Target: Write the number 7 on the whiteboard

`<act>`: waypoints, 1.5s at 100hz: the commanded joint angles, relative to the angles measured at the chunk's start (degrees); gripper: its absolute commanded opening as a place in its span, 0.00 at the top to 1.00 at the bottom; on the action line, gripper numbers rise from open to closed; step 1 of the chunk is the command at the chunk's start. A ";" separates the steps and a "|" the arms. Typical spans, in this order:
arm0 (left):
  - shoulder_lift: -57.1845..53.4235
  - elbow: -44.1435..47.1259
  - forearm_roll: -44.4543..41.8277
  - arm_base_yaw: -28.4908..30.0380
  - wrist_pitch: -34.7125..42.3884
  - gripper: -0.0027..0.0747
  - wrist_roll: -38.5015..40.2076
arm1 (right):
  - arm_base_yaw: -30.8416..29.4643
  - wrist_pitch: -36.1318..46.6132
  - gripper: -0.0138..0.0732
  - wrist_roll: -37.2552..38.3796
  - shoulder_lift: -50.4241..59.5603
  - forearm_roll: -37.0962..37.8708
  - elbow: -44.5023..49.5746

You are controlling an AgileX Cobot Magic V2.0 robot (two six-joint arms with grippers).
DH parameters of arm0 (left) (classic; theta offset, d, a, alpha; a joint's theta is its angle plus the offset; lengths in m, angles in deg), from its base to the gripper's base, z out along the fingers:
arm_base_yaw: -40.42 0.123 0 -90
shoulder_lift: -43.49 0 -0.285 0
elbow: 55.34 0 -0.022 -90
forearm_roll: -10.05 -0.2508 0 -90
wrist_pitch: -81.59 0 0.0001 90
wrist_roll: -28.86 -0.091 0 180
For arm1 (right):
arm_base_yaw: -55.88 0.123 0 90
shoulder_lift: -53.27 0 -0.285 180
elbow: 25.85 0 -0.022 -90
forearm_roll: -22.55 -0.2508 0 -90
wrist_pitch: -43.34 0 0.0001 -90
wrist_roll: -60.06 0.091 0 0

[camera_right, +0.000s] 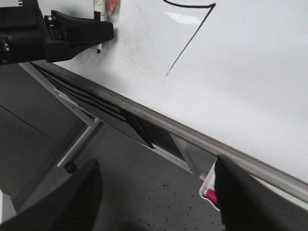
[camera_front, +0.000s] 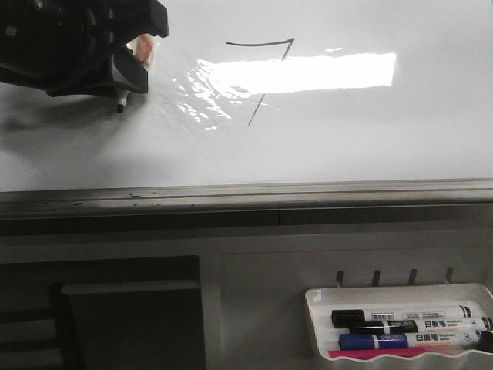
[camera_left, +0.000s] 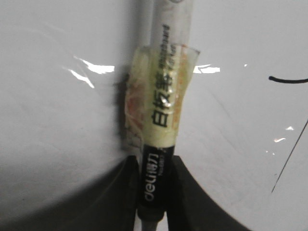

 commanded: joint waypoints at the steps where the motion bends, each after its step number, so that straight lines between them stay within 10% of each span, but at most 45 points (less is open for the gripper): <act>1: -1.39 -1.95 -0.19 0.14 2.92 0.94 0.34 | -0.39 1.82 0.34 0.00 0.73 -2.90 -1.27; 35: -2.95 -1.95 -0.30 0.14 1.68 0.34 -0.05 | -0.39 2.89 0.34 0.00 0.73 -3.42 -1.27; 66: -15.42 -1.45 -3.33 0.33 -4.59 0.33 -5.18 | -0.39 7.40 0.35 0.04 6.03 -3.88 -1.27; 86: -25.32 -1.45 -5.75 0.33 -9.66 0.33 -9.48 | -0.39 12.24 0.66 0.84 10.81 -4.09 -1.27; 100: -31.06 -1.45 -11.79 0.33 -14.59 0.48 -9.61 | -0.39 14.85 0.92 0.84 13.49 -4.49 -0.59; 115: -37.22 0.30 -16.14 0.33 -21.80 0.99 -9.61 | -0.39 19.69 0.90 0.68 18.03 -4.58 3.34; 150: -59.74 19.10 -14.02 0.33 -11.05 0.99 -10.05 | -0.39 28.43 0.90 -3.57 40.73 -6.07 22.71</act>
